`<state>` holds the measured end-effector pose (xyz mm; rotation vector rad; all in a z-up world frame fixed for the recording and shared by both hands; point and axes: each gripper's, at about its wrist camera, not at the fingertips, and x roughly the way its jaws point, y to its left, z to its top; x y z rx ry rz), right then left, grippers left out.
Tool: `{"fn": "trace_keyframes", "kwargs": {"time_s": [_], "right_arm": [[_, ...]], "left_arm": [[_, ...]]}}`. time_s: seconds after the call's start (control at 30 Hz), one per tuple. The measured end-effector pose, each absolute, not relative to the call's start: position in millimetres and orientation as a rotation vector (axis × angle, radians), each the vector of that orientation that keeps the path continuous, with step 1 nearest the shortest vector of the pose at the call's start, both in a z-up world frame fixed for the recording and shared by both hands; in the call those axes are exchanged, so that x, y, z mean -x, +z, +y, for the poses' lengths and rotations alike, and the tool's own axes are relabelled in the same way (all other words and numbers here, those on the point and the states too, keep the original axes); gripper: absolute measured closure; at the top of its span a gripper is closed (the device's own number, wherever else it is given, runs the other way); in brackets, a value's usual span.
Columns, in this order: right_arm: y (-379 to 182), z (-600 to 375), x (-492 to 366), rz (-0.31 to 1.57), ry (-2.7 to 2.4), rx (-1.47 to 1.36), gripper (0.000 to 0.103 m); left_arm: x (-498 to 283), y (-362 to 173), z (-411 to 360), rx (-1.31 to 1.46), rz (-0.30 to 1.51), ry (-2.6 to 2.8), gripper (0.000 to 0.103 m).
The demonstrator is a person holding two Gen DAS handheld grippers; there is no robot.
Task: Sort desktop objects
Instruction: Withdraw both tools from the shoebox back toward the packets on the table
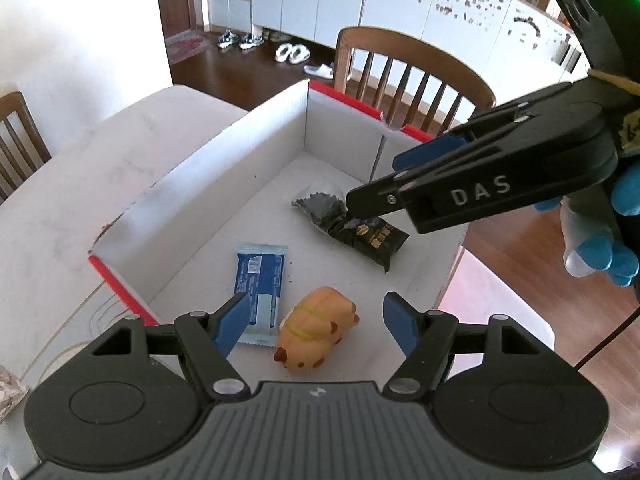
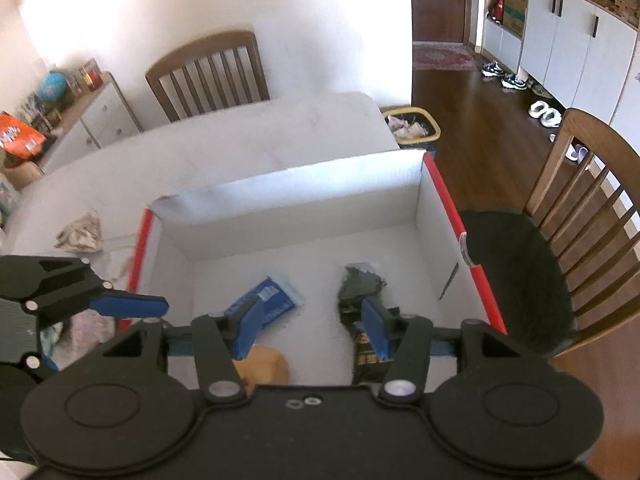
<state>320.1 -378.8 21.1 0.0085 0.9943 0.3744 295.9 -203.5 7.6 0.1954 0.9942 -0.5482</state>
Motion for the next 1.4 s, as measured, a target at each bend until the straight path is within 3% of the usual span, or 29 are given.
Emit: {"fn": "trace_keyframes", "kwargs": {"time_s": [1.0,1.4], "right_arm": [[58,-308,-212,0.81,0.424,-0.096,0.047],[55,-260,-177,0.744,0.424,-0.073,0.035]], "left_arm": [[-195,47,-107,-0.07,0.85,-0.482,0.03],[-163,37,-47,-0.021,0.857,-0.422,0.023]]}}
